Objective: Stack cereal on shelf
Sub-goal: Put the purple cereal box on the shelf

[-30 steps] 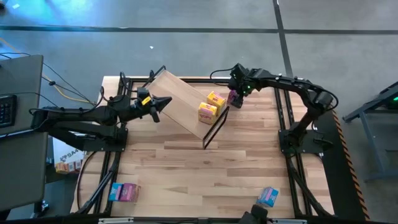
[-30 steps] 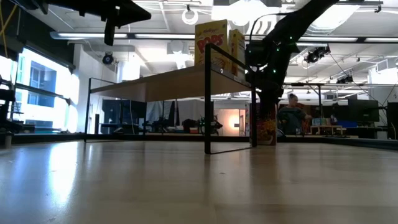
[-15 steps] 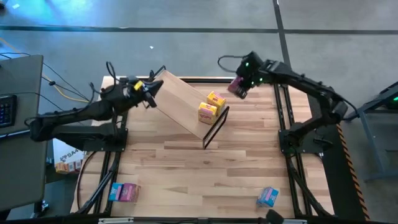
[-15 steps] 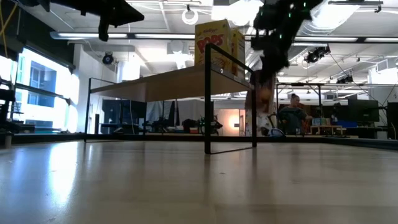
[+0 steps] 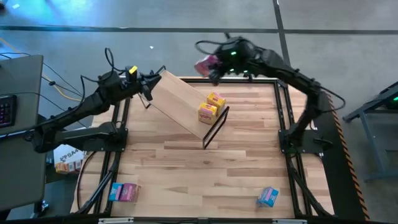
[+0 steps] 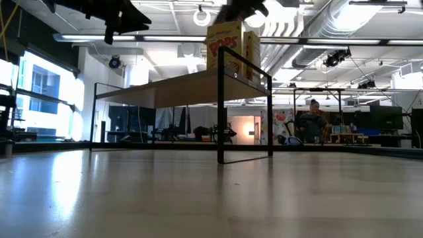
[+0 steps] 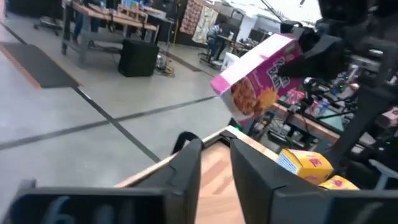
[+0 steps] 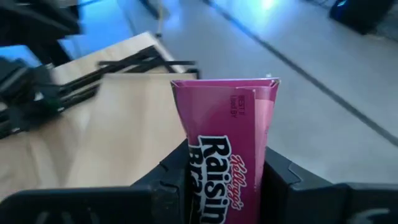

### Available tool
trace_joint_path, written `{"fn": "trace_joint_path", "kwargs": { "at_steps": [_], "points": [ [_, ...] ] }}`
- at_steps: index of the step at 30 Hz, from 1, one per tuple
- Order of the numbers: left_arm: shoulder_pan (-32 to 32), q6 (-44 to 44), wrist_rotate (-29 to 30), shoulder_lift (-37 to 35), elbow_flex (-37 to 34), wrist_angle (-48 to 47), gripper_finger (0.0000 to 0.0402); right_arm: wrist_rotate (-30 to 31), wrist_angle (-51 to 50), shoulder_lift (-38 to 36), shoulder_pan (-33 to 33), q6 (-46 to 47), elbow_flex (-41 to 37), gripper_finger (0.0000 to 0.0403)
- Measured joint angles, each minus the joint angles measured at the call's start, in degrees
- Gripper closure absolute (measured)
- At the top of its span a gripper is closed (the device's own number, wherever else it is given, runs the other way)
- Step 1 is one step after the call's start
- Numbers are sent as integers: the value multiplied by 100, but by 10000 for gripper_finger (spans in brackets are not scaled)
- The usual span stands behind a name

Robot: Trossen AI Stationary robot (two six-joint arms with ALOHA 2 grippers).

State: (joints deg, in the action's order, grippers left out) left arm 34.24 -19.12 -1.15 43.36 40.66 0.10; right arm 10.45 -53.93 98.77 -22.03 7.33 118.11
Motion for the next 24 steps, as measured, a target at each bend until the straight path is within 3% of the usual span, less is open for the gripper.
{"fn": "trace_joint_path", "kwargs": {
  "at_steps": [7,14,24],
  "points": [
    [-2,-275,-340,89,0,-149,263,-38,-1319,1327,420,345,1681,306],
    [-9,-177,-345,111,-2,-442,255,-718,-1264,1503,473,590,1120,306],
    [-14,-179,-345,203,-2,-495,254,-951,-1344,1537,473,682,1028,306]
  ]
}}
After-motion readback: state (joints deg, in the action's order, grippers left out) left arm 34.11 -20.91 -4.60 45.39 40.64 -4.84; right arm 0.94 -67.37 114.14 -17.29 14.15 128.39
